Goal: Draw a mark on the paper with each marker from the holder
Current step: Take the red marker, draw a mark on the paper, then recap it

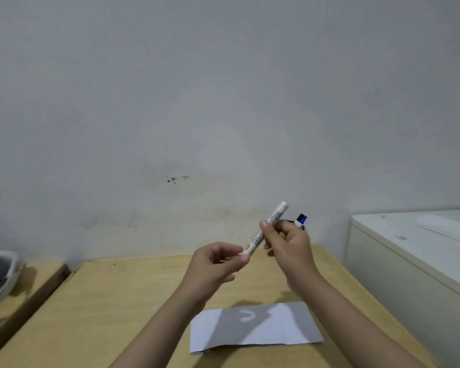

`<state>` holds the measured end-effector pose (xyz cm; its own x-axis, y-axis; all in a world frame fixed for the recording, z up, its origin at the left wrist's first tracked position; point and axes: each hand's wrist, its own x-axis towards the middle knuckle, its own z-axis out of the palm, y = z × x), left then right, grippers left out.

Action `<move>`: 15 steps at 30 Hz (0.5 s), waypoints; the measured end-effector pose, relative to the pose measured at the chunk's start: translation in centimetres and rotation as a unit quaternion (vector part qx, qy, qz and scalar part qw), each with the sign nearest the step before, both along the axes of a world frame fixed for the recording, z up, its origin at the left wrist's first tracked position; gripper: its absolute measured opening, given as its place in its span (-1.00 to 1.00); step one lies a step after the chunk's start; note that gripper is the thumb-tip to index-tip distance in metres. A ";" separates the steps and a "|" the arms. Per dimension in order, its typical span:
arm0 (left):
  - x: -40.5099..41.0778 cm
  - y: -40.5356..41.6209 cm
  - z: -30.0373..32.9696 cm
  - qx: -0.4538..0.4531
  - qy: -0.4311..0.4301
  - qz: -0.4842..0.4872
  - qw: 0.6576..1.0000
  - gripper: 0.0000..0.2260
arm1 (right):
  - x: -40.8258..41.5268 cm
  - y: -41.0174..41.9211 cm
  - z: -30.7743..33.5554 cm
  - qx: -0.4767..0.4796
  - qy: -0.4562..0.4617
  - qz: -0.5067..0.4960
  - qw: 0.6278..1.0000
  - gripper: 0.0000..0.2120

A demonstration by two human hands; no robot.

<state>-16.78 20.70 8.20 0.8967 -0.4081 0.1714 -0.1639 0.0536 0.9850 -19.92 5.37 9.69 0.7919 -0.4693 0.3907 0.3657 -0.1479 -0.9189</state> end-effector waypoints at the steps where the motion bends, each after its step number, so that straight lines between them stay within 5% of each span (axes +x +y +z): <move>1: -0.1 0.5 -0.2 0.018 -0.010 0.002 1.000 -0.84 | -0.1 0.2 0.0 0.007 -0.008 0.000 1.000 -0.70; 9: -0.2 1.2 0.2 0.040 -0.088 0.003 0.995 -0.94 | 0.1 1.7 -1.6 -0.041 0.017 0.056 0.997 -0.71; 15: 0.6 1.6 0.0 0.025 -0.034 -0.056 0.998 -0.86 | 0.2 1.2 -2.1 -0.027 -0.029 0.118 0.992 -0.76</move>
